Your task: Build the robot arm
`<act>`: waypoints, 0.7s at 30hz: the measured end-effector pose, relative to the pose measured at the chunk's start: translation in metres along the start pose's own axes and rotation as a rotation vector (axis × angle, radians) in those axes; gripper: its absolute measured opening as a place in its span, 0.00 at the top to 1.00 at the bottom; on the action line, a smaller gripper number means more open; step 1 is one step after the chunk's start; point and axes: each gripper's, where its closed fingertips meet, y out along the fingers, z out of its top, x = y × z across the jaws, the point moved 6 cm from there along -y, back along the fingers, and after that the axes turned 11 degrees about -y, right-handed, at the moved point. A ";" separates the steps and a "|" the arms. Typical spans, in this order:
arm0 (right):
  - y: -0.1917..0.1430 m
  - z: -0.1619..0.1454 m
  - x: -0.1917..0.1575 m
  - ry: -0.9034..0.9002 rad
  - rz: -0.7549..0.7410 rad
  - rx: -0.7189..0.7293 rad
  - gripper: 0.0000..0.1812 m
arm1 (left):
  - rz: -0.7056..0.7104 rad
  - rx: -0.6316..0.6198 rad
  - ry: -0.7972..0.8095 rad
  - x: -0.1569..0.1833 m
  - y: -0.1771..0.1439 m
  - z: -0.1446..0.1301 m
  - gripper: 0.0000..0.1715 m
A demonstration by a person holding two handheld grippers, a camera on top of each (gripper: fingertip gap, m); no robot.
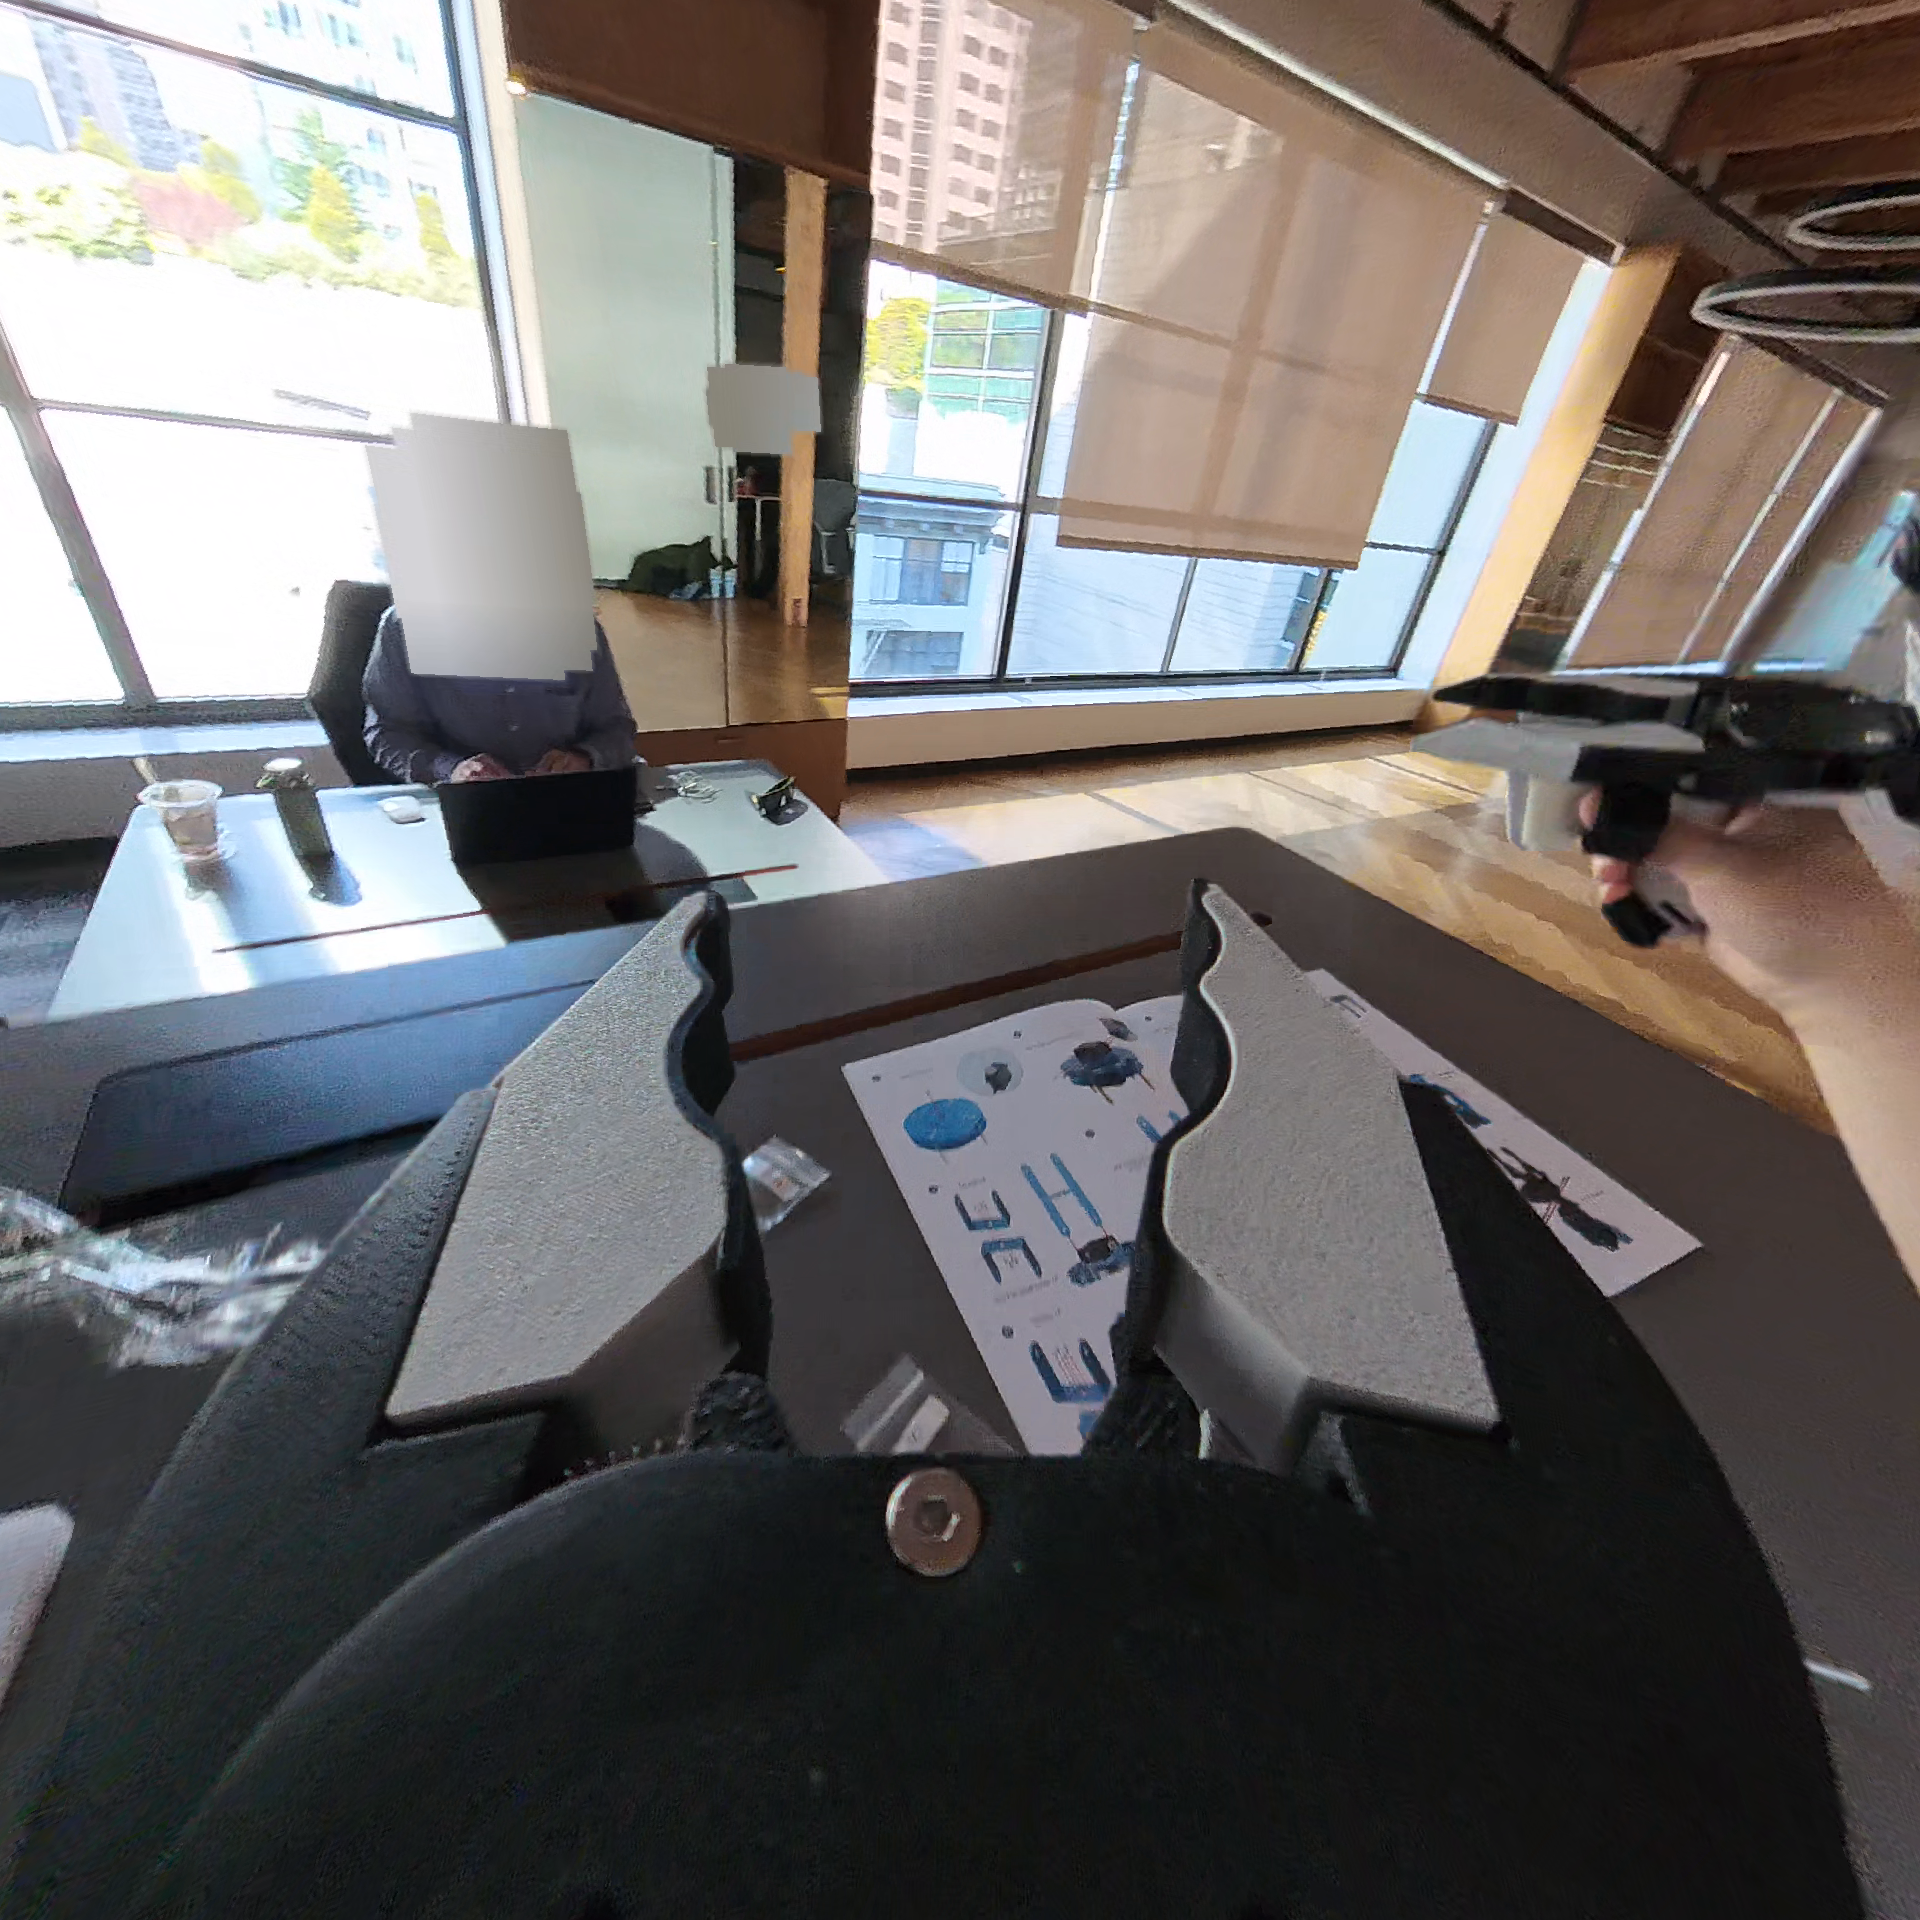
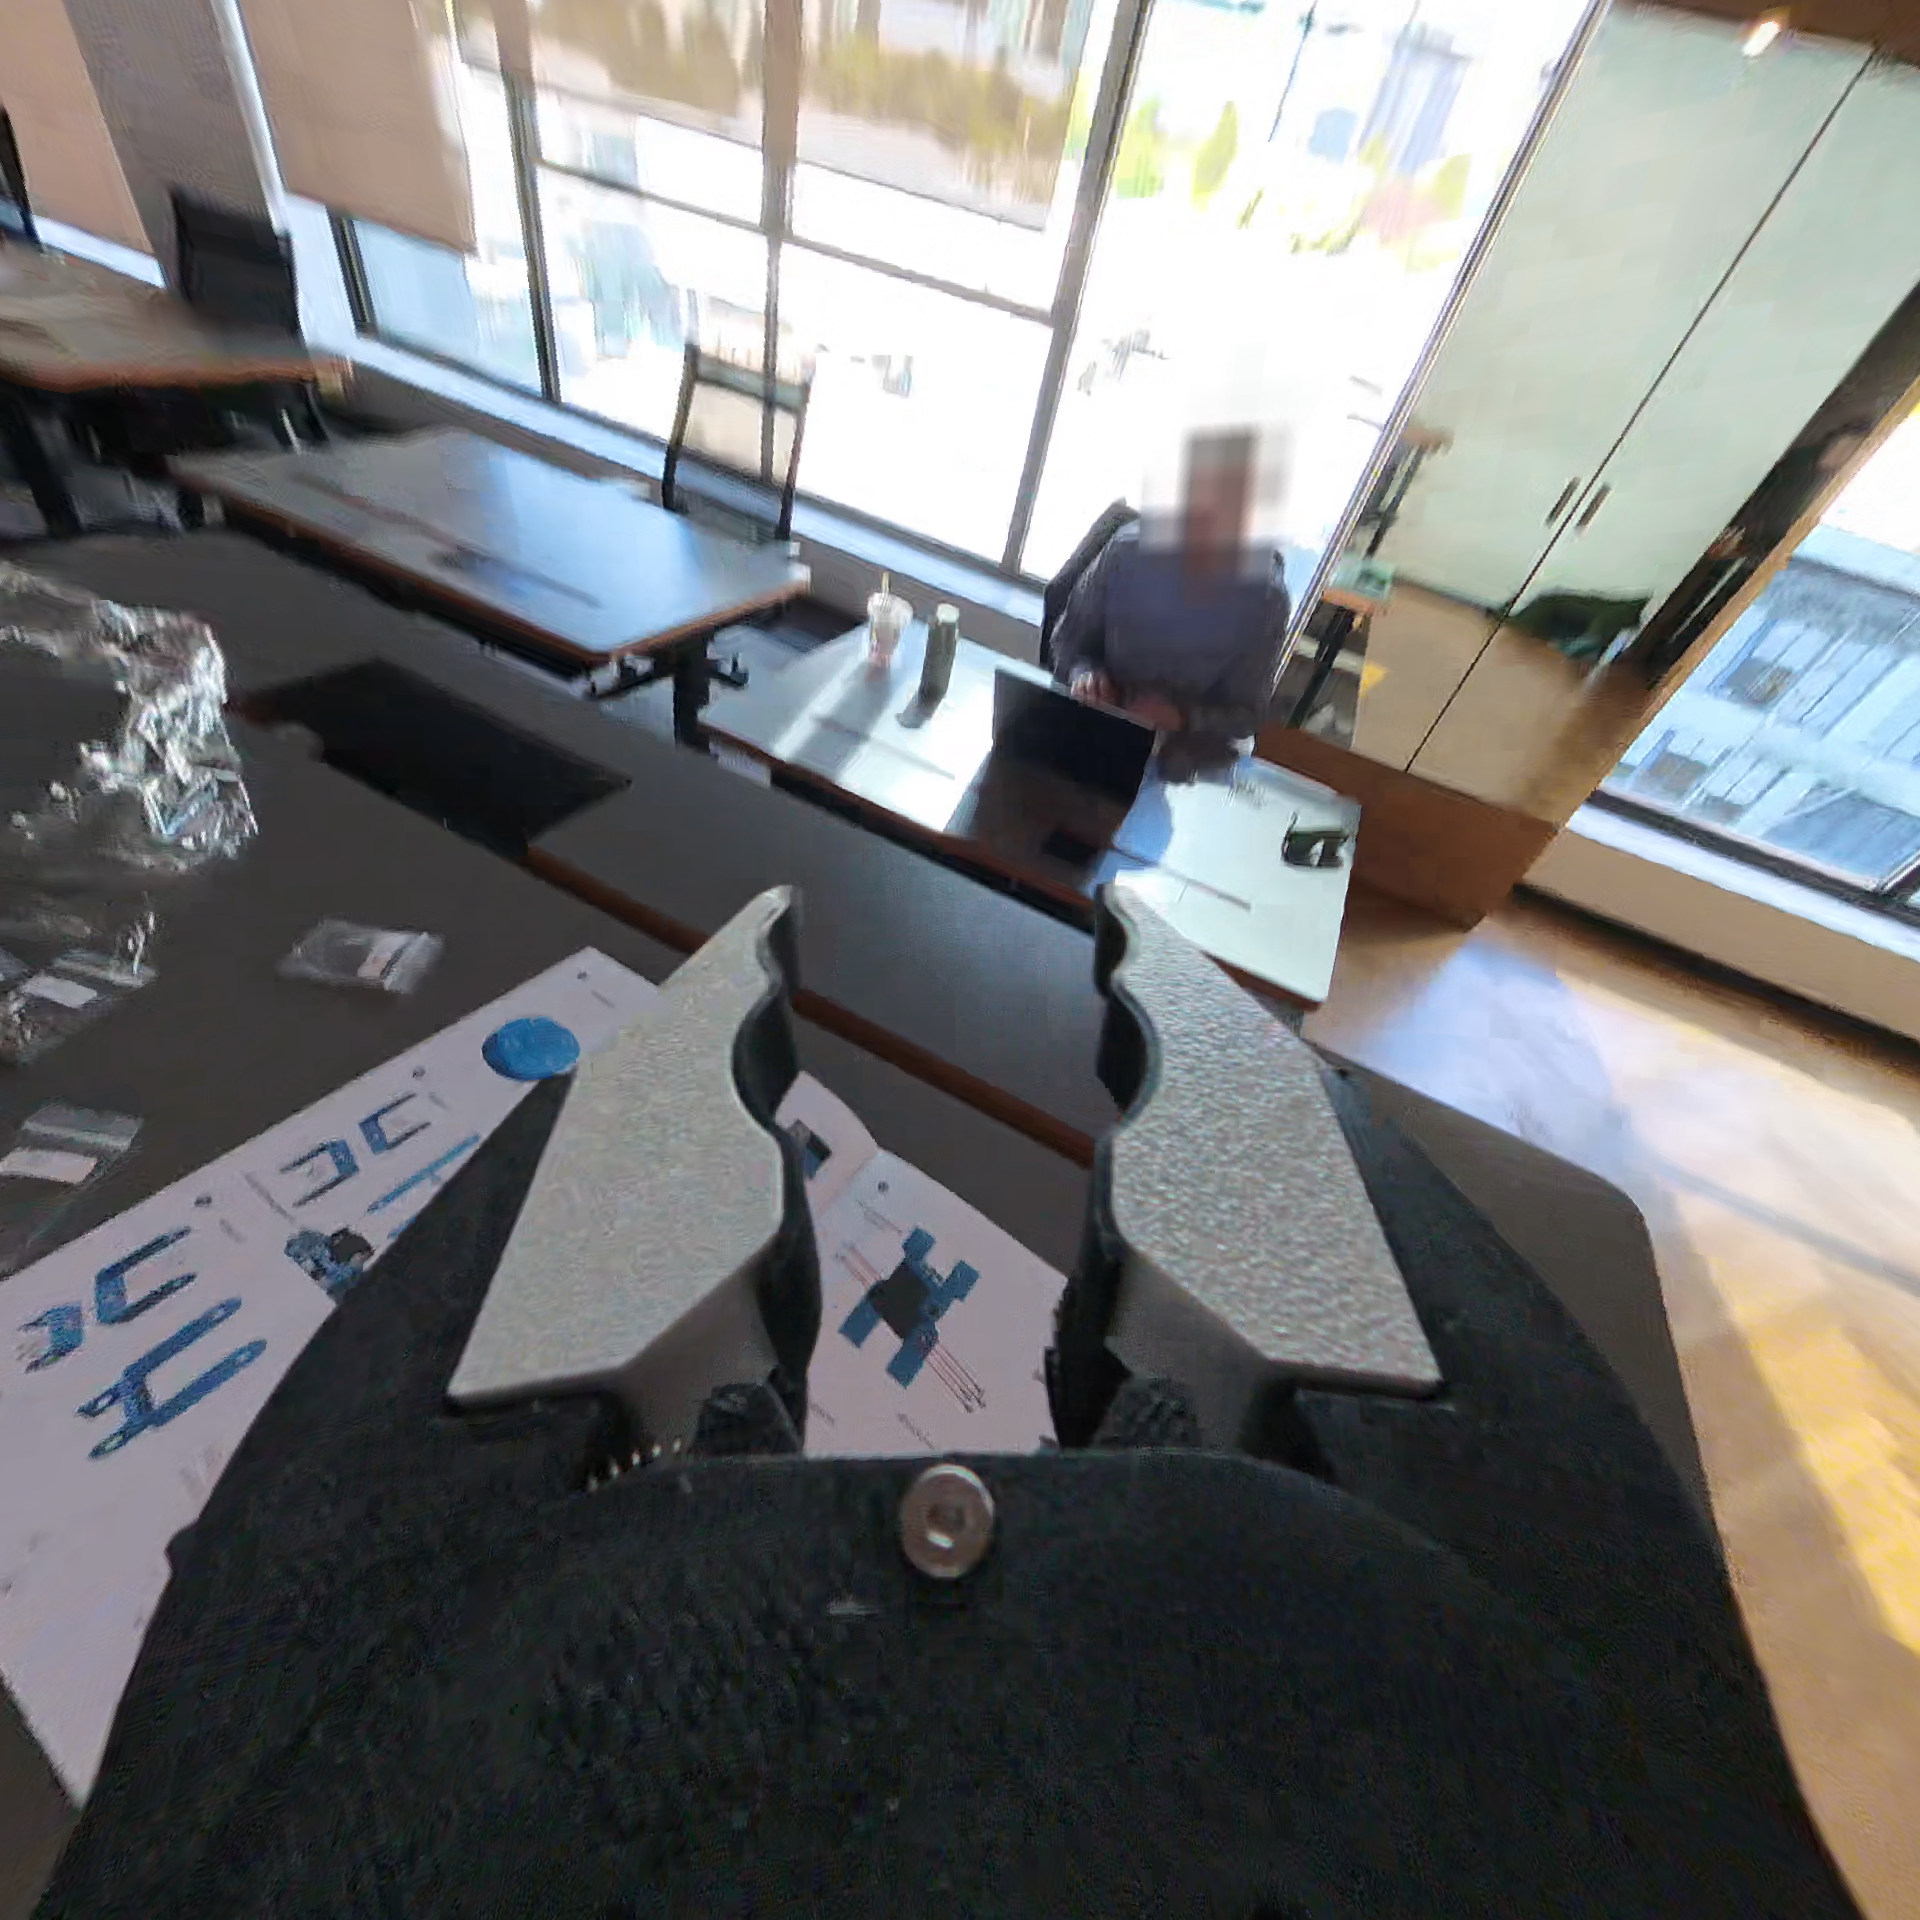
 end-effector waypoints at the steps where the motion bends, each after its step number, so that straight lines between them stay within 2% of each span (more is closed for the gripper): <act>1: -0.006 -0.005 -0.003 0.009 -0.020 0.049 0.66 | -0.019 -0.003 0.013 0.000 0.011 0.007 0.50; 5: -0.010 -0.007 -0.015 0.098 0.082 0.129 0.49 | -0.094 -0.013 -0.002 0.006 0.051 0.023 0.48; 7: -0.007 -0.004 -0.016 0.068 0.095 0.094 0.48 | -0.150 0.021 -0.029 0.014 0.065 0.027 0.46; 10: -0.007 -0.007 -0.019 0.015 0.112 0.050 0.55 | -0.113 0.020 0.008 0.012 0.077 0.024 0.41; 13: -0.011 -0.014 -0.008 0.054 0.105 -0.001 0.56 | -0.077 0.022 0.034 0.006 0.084 0.018 0.37; 15: -0.018 -0.008 0.001 0.075 0.107 0.084 0.66 | -0.084 -0.019 0.026 0.006 0.087 0.022 0.34; 17: -0.026 0.000 0.007 0.066 0.106 0.157 0.70 | -0.087 -0.015 0.033 0.012 0.088 0.026 0.34; 21: -0.033 0.018 0.008 0.119 0.145 0.244 0.77 | -0.088 -0.022 -0.006 0.026 0.085 0.028 0.41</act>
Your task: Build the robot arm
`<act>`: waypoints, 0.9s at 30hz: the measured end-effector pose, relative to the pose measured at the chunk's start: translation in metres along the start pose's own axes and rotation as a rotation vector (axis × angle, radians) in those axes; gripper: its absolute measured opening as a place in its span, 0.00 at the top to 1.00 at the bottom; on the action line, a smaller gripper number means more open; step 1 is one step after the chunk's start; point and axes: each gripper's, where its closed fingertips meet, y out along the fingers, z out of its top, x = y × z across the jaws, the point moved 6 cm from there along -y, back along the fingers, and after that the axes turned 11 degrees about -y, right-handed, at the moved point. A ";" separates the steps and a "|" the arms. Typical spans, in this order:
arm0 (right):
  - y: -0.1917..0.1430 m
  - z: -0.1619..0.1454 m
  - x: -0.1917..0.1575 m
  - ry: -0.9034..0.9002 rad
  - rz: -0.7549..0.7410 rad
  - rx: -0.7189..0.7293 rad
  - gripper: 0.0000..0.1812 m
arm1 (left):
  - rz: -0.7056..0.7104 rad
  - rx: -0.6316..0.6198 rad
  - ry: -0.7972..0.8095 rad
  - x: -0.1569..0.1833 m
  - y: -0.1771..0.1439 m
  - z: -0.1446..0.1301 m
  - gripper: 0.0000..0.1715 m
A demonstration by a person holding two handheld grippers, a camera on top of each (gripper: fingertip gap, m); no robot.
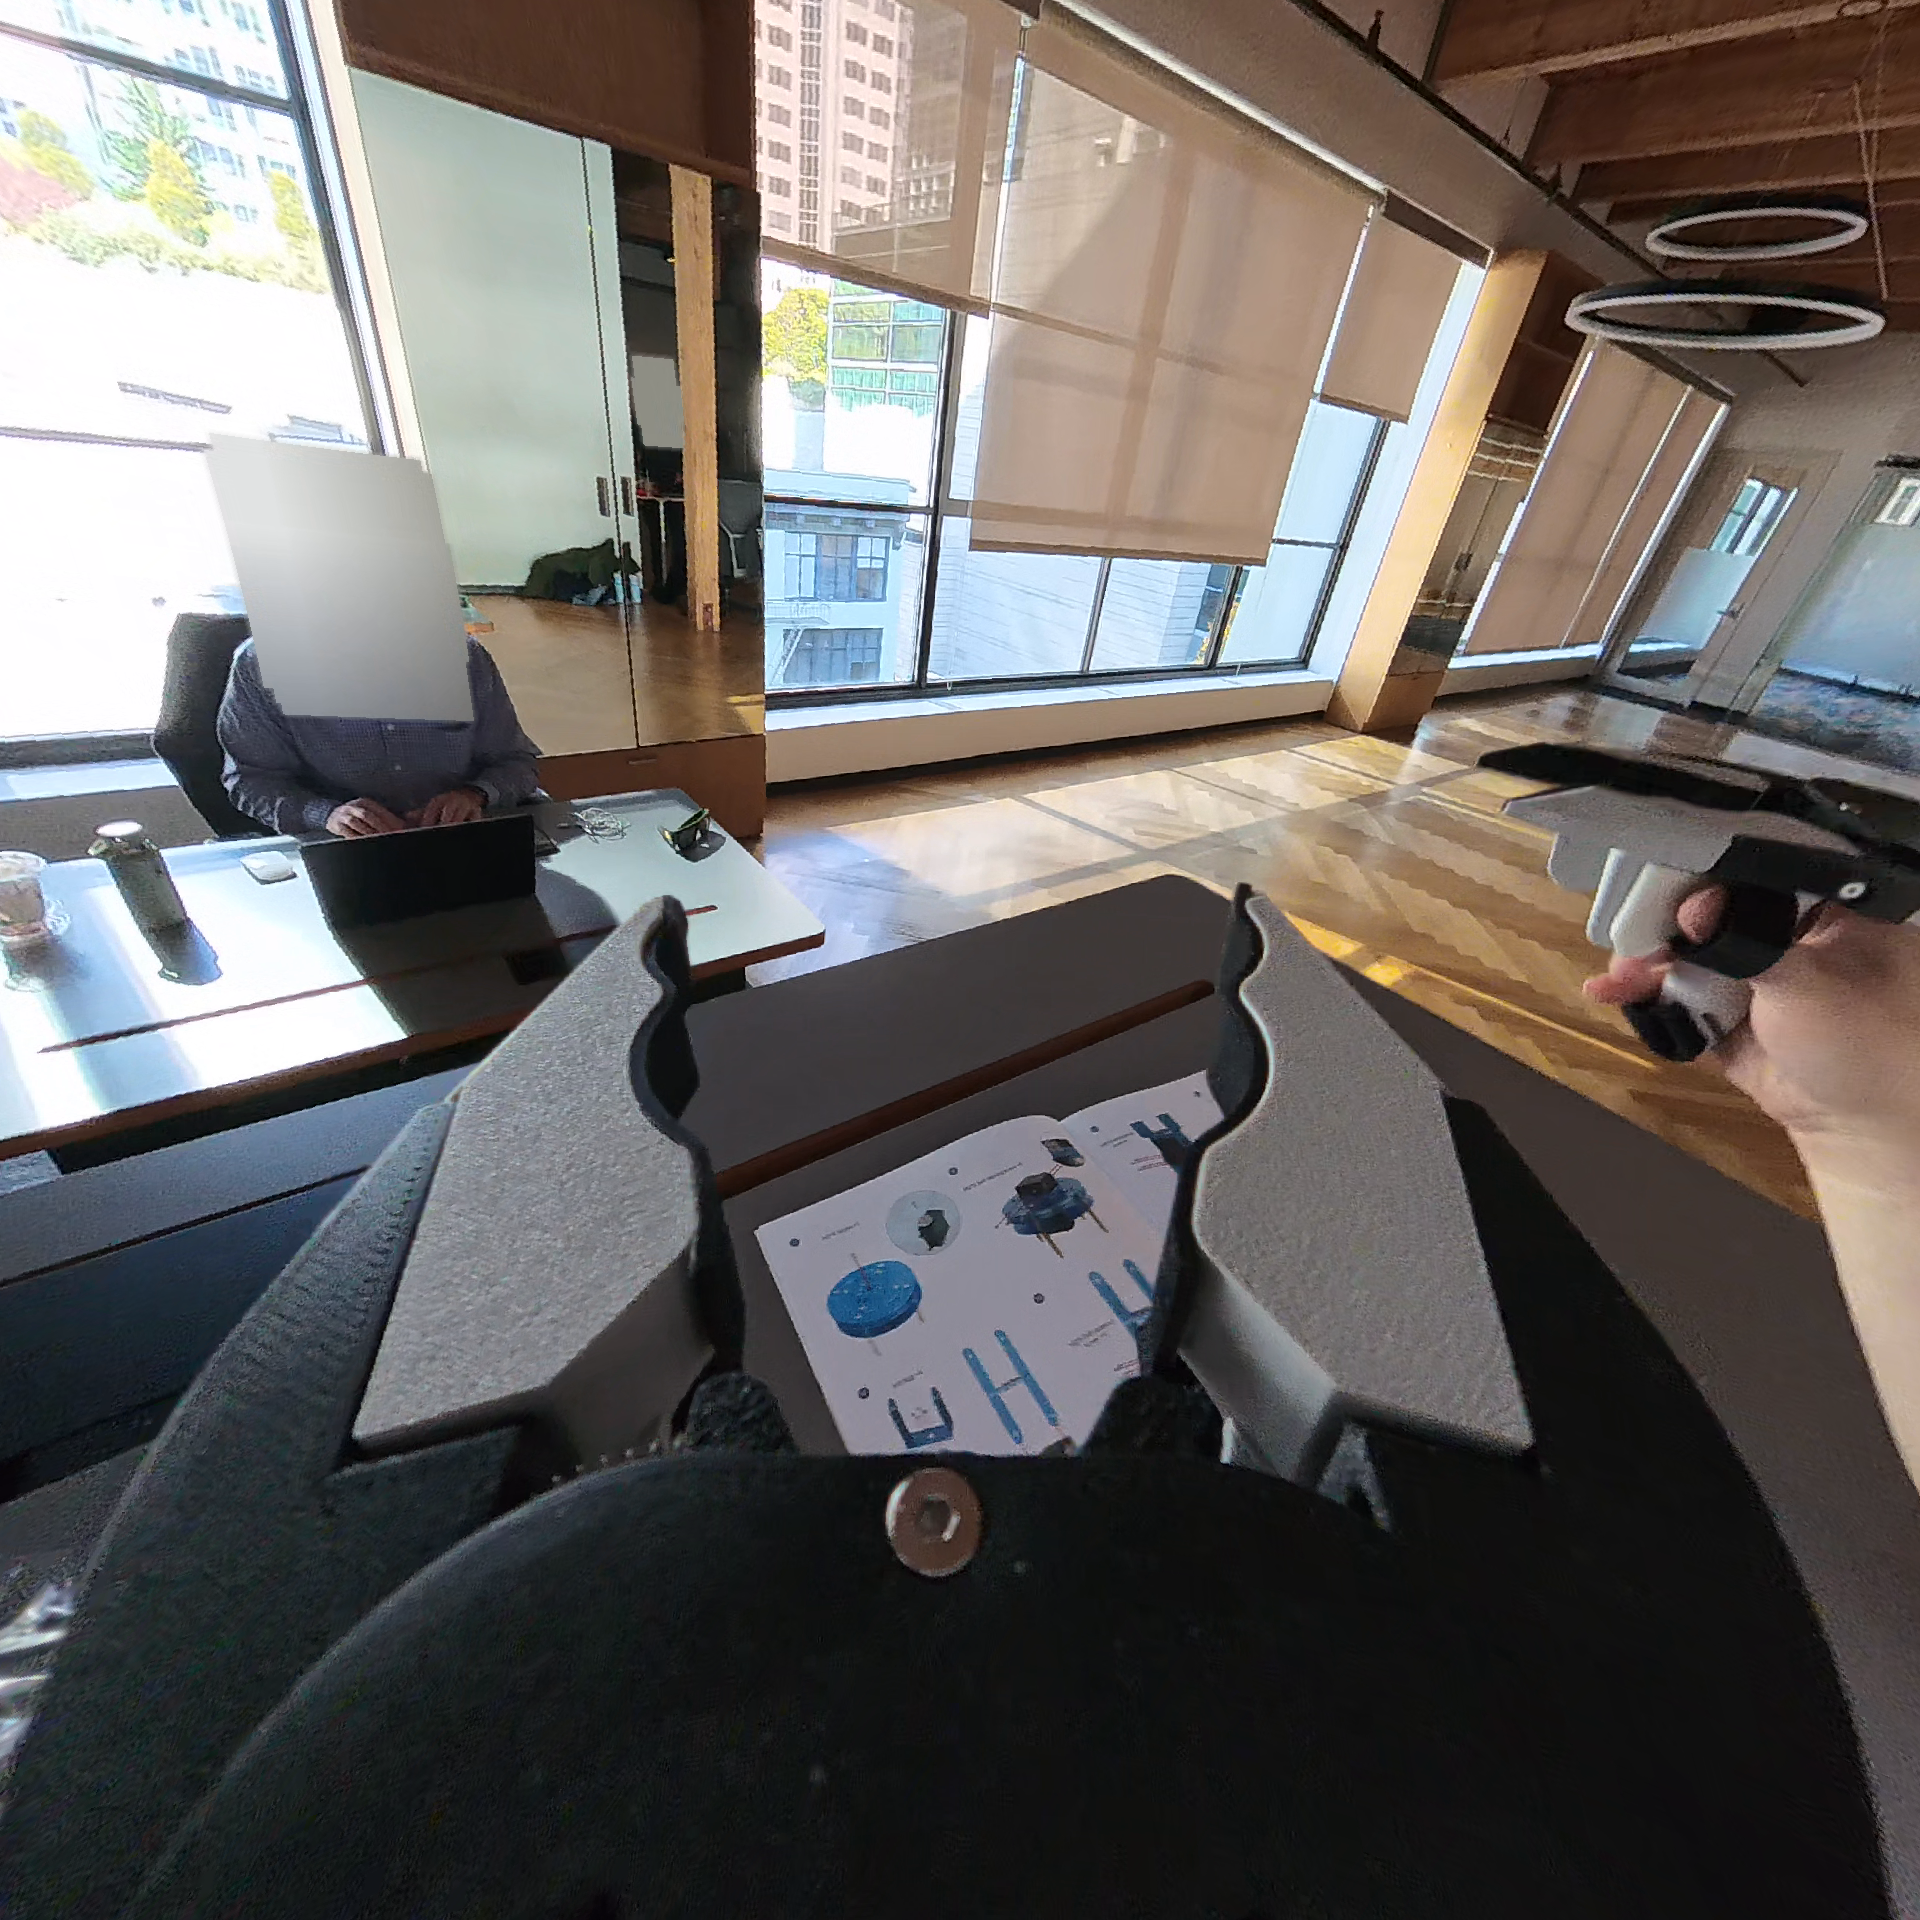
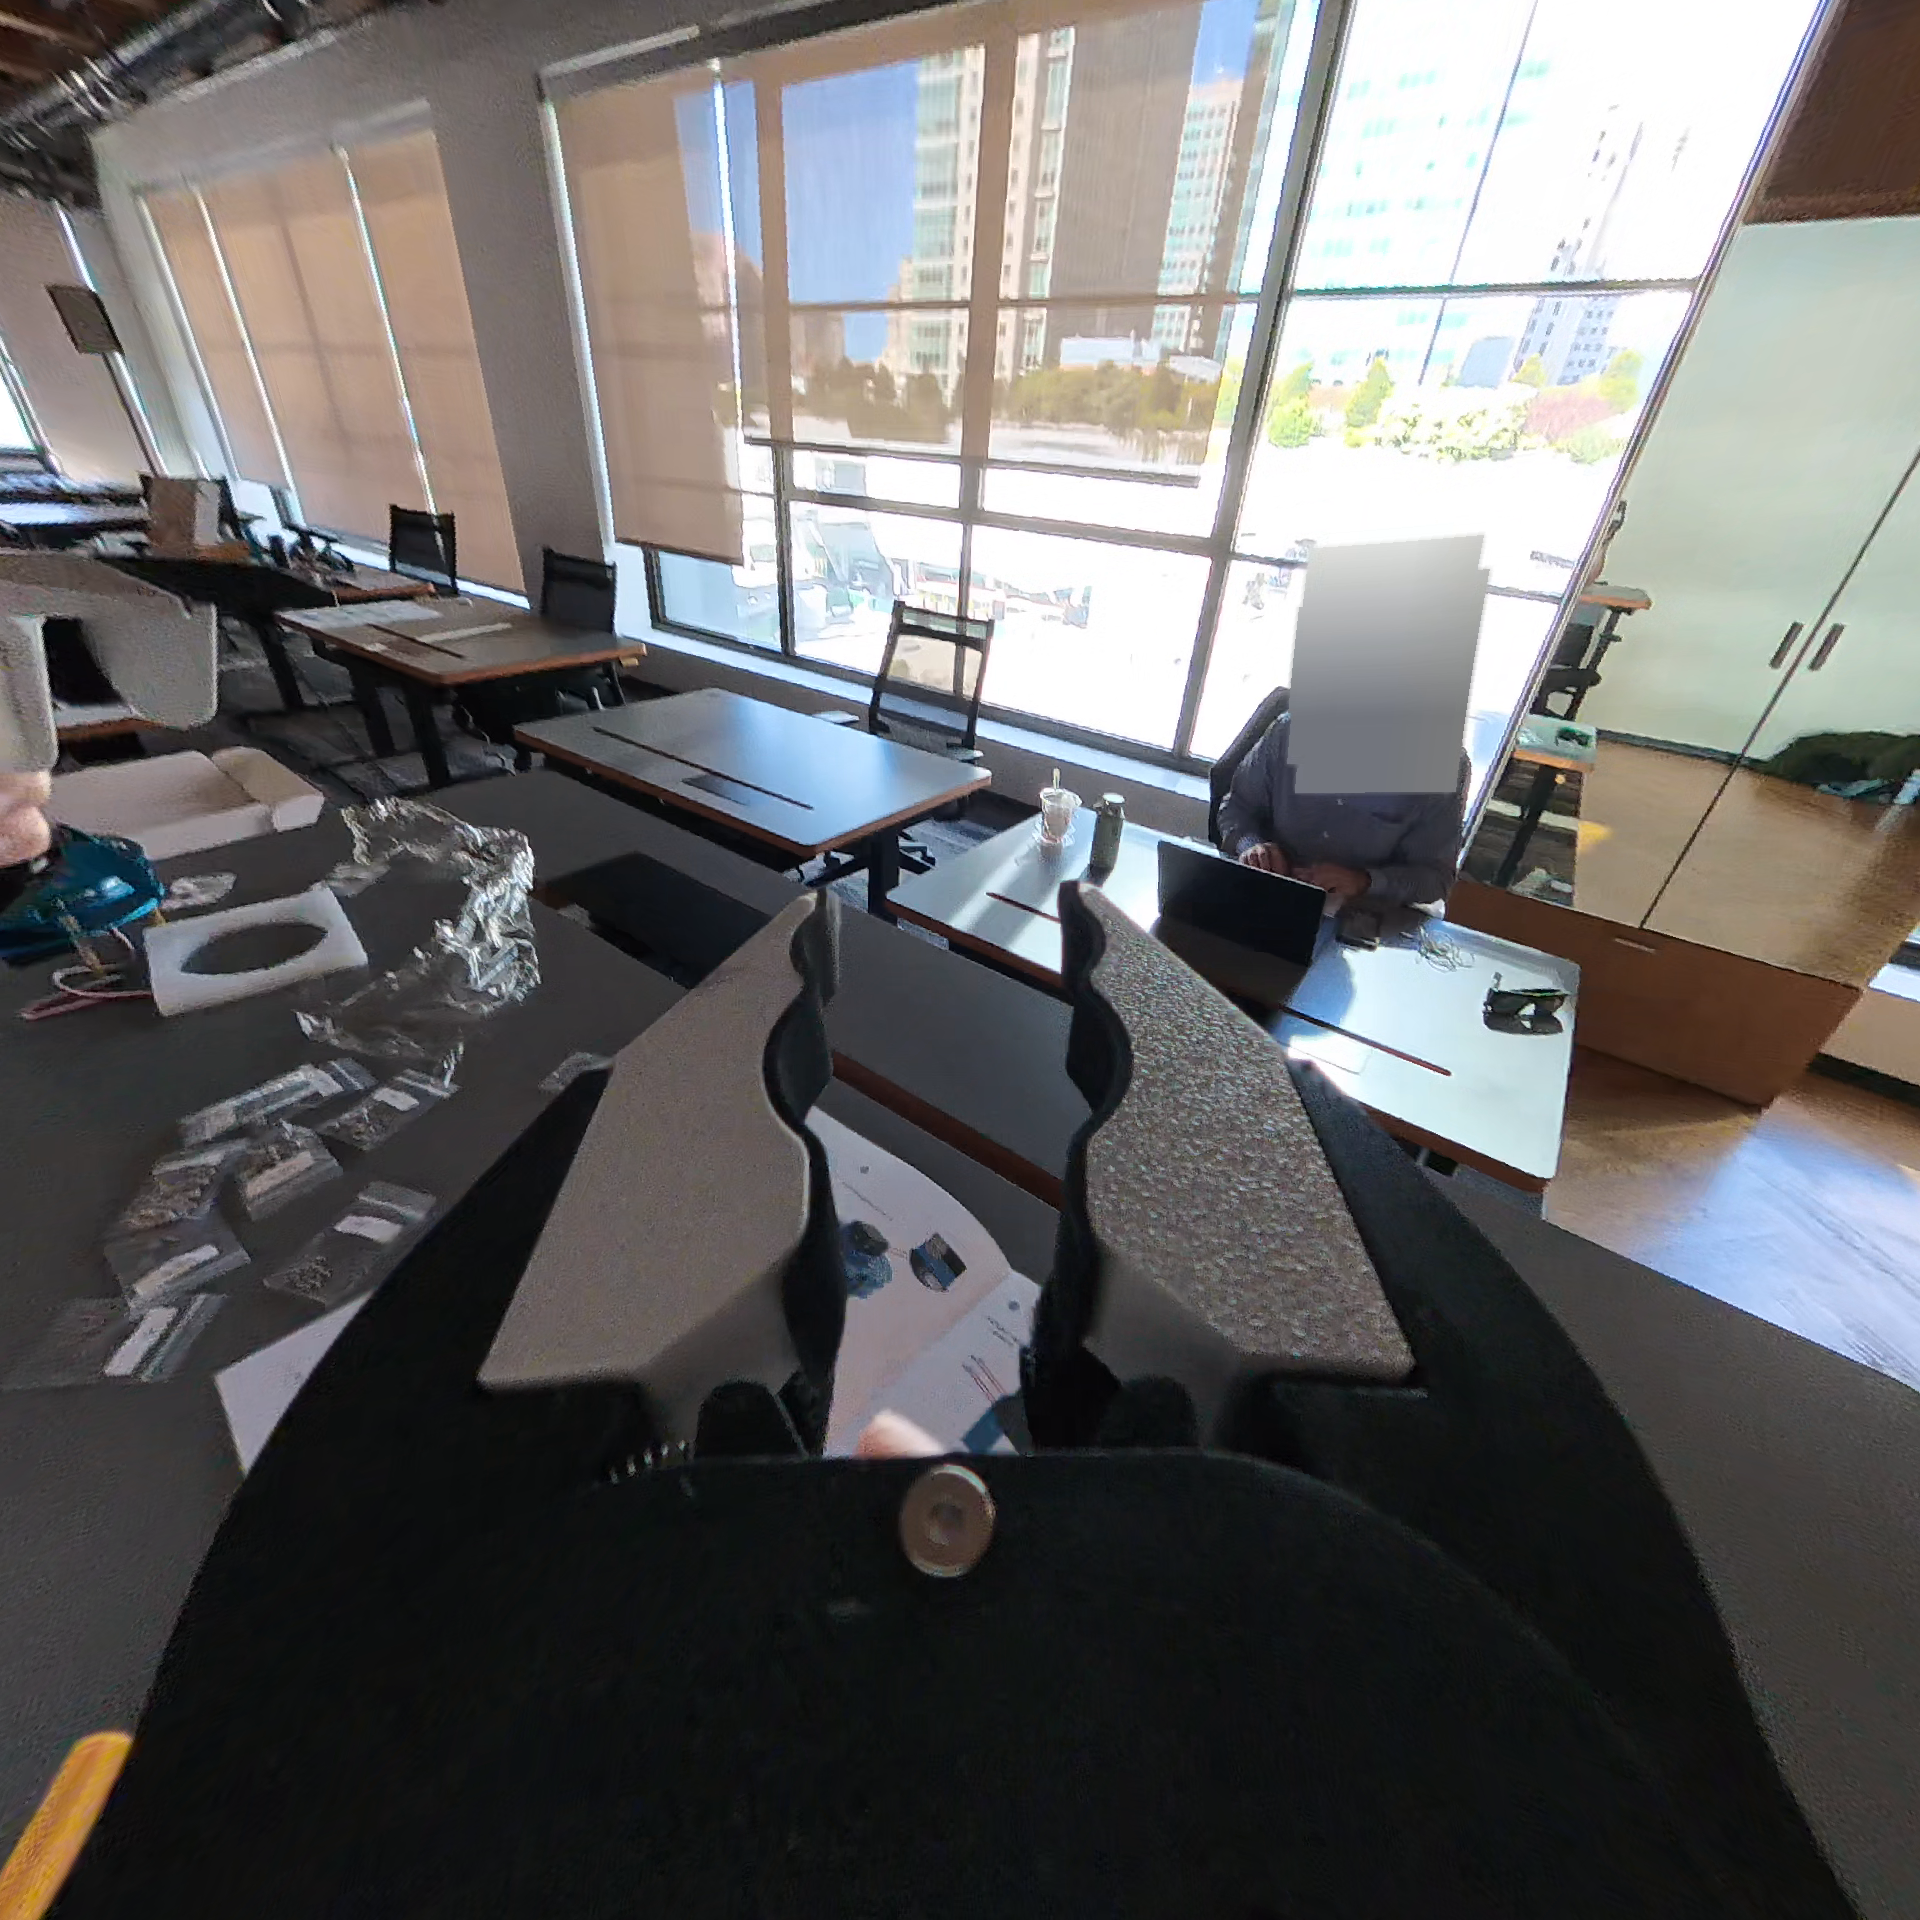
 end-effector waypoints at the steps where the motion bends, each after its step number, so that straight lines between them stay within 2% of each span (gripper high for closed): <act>1: 0.000 0.002 -0.001 0.021 -0.002 0.016 0.79 | -0.007 0.011 -0.025 0.003 -0.002 0.002 0.42; 4: 0.003 -0.003 -0.004 0.047 0.017 -0.021 0.84 | -0.036 0.031 -0.069 0.006 -0.006 0.006 0.46; 7: 0.008 -0.011 -0.007 0.014 0.027 -0.110 0.86 | 0.037 -0.023 -0.078 -0.002 -0.008 0.002 0.47; 11: 0.012 -0.018 -0.015 -0.018 0.053 -0.200 0.86 | 0.055 -0.087 -0.071 -0.002 -0.004 -0.005 0.48; 16: 0.011 -0.019 -0.019 -0.064 0.066 -0.246 0.83 | 0.104 -0.123 -0.033 -0.003 -0.002 -0.009 0.49; 20: 0.010 -0.024 -0.018 -0.017 0.092 -0.279 0.78 | 0.112 -0.130 -0.029 -0.004 -0.001 -0.010 0.50; 27: 0.011 -0.027 -0.015 0.127 0.101 -0.278 0.85 | 0.094 -0.139 -0.066 -0.004 0.000 -0.012 0.51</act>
